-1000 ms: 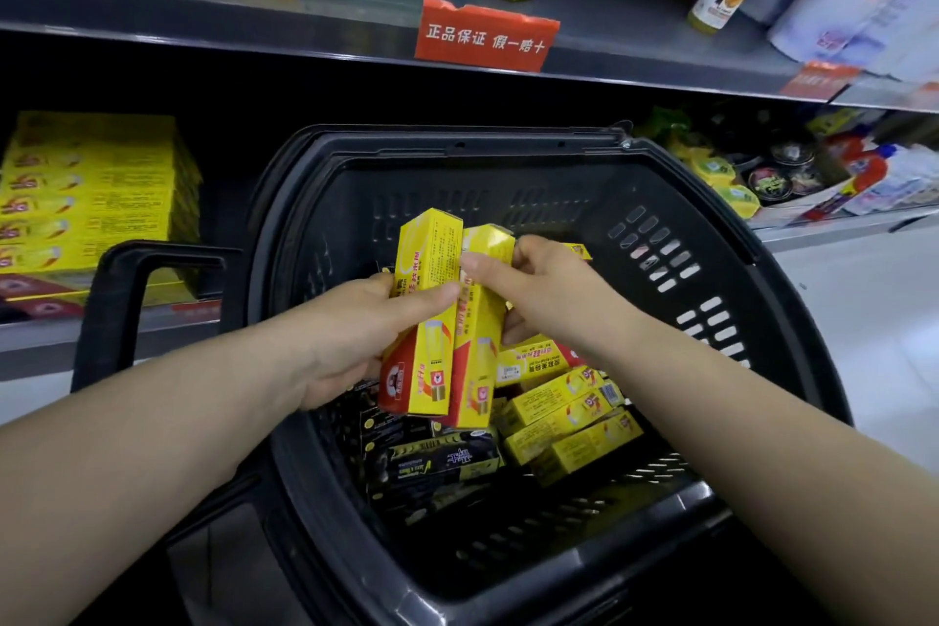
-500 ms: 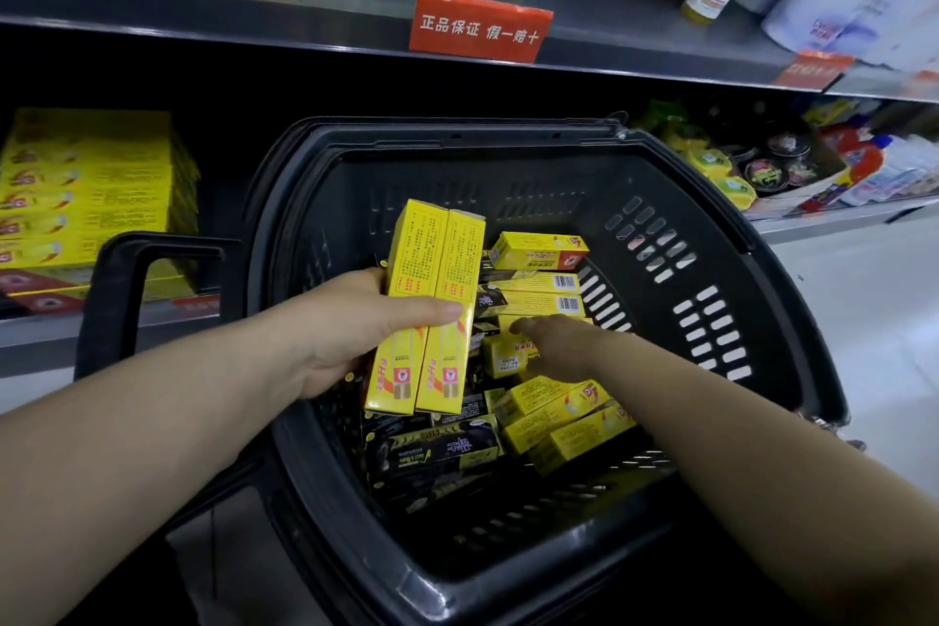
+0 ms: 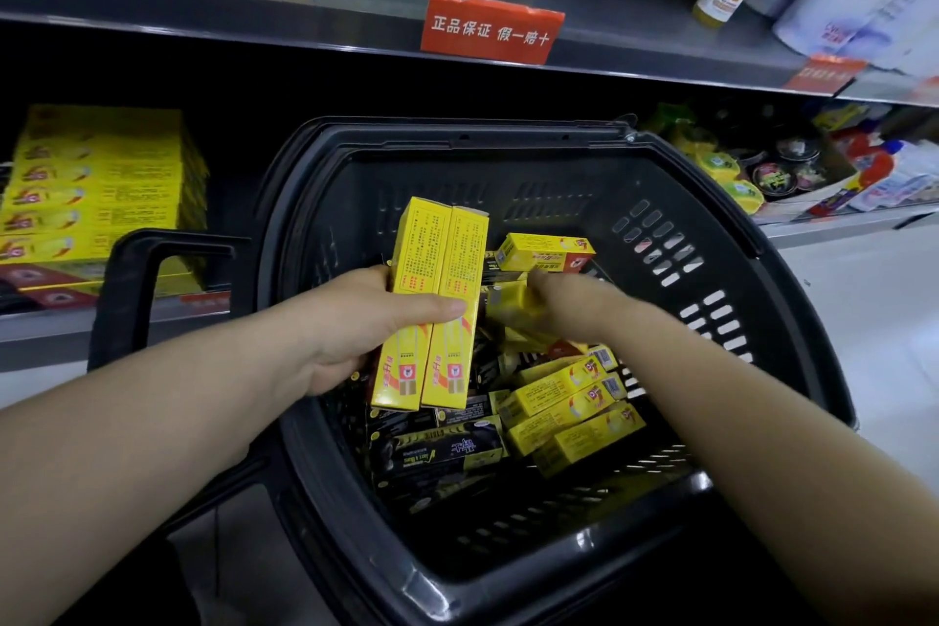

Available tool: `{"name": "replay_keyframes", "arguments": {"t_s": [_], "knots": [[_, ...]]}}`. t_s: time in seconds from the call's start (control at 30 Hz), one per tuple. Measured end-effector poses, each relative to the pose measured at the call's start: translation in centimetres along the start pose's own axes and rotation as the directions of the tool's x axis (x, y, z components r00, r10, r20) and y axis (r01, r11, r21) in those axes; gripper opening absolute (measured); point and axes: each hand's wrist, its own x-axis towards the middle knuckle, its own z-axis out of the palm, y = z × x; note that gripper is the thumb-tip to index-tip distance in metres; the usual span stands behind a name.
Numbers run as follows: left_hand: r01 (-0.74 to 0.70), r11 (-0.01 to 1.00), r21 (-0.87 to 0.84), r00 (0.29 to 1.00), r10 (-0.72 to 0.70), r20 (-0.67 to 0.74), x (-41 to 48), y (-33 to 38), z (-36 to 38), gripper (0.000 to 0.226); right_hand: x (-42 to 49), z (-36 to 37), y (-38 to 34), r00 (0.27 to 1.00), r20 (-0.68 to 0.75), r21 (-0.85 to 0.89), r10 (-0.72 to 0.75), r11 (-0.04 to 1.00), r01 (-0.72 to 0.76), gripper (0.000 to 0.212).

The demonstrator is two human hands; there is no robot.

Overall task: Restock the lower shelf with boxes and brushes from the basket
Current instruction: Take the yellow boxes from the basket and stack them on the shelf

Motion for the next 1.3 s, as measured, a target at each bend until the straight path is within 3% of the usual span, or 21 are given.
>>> {"name": "replay_keyframes", "arguments": {"t_s": [0.1, 0.17, 0.23, 0.33, 0.43, 0.47, 0.53, 0.6, 0.67, 0.87, 0.93, 1.07, 1.2, 1.3], "knots": [[-0.047, 0.998, -0.04, 0.999, 0.047, -0.016, -0.1, 0.0, 0.1, 0.027, -1.6, -4.4, -1.1, 0.99, -0.14, 0.419, 0.0, 0.906, 0.059, 0.038], [-0.102, 0.993, -0.057, 0.995, 0.101, -0.026, -0.4, 0.2, 0.1, 0.029, -3.3, -6.0, -2.6, 0.983, -0.183, 0.72, 0.0, 0.681, 0.134, 0.038], [-0.154, 0.986, -0.065, 0.988, 0.152, -0.024, -0.9, 0.4, 0.0, 0.037, -4.6, -6.5, -4.3, 0.98, -0.198, 0.838, 0.003, 0.518, 0.168, 0.035], [-0.178, 0.978, -0.11, 0.984, 0.179, -0.006, -2.0, 1.0, -0.7, 0.052, -5.4, -6.1, -6.5, 0.987, -0.162, 0.887, -0.009, 0.437, 0.149, 0.044], [-0.197, 0.973, -0.116, 0.98, 0.194, -0.039, -3.4, 1.5, -1.9, 0.067, -5.8, -6.6, -8.2, 0.995, -0.093, 0.925, 0.023, 0.371, 0.078, 0.091], [-0.207, 0.973, -0.104, 0.978, 0.203, -0.047, -4.0, 1.7, -2.5, 0.068, -5.9, -7.0, -8.7, 0.995, -0.094, 0.933, 0.018, 0.351, 0.081, 0.095], [-0.216, 0.973, -0.085, 0.976, 0.213, -0.042, -5.1, 2.0, -3.9, 0.06, -5.8, -8.0, -9.8, 0.993, -0.113, 0.941, -0.016, 0.319, 0.113, 0.085], [-0.207, 0.972, -0.116, 0.978, 0.204, -0.038, -6.2, 2.2, -5.6, 0.047, -5.4, -9.2, -11.1, 0.988, -0.125, 0.938, -0.092, 0.313, 0.148, 0.062], [-0.19, 0.974, -0.121, 0.98, 0.182, -0.075, -7.2, 2.2, -7.4, 0.05, -5.0, -10.5, -12.8, 0.977, -0.13, 0.929, -0.167, 0.325, 0.179, 0.043], [-0.116, 0.99, -0.084, 0.965, 0.092, -0.245, -10.7, 1.4, -14.6, 0.071, -2.1, -13.7, -17.9, 0.958, -0.132, 0.914, -0.256, 0.341, 0.217, 0.033], [-0.086, 0.993, -0.081, 0.949, 0.057, -0.311, -11.8, 0.7, -17.4, 0.059, -0.5, -14.2, -19.8, 0.957, -0.117, 0.921, -0.264, 0.332, 0.204, 0.03], [0.015, 1.0, 0.007, 0.862, -0.01, -0.506, -12.4, -1.3, -22.2, 0.028, 2.6, -14.1, -24.4, 0.958, -0.034, 0.932, -0.286, 0.337, 0.134, 0.028], [0.118, 0.993, 0.023, 0.76, -0.075, -0.646, -12.3, -2.9, -25.6, 0.029, 5.9, -12.9, -28.1, 0.966, 0.005, 0.948, -0.258, 0.31, 0.078, 0.024], [0.119, 0.993, 0.02, 0.692, -0.068, -0.719, -12.4, -3.2, -27.4, 0.043, 8.4, -11.9, -29.8, 0.982, 0.018, 0.951, -0.187, 0.307, 0.042, 0.03]]}}
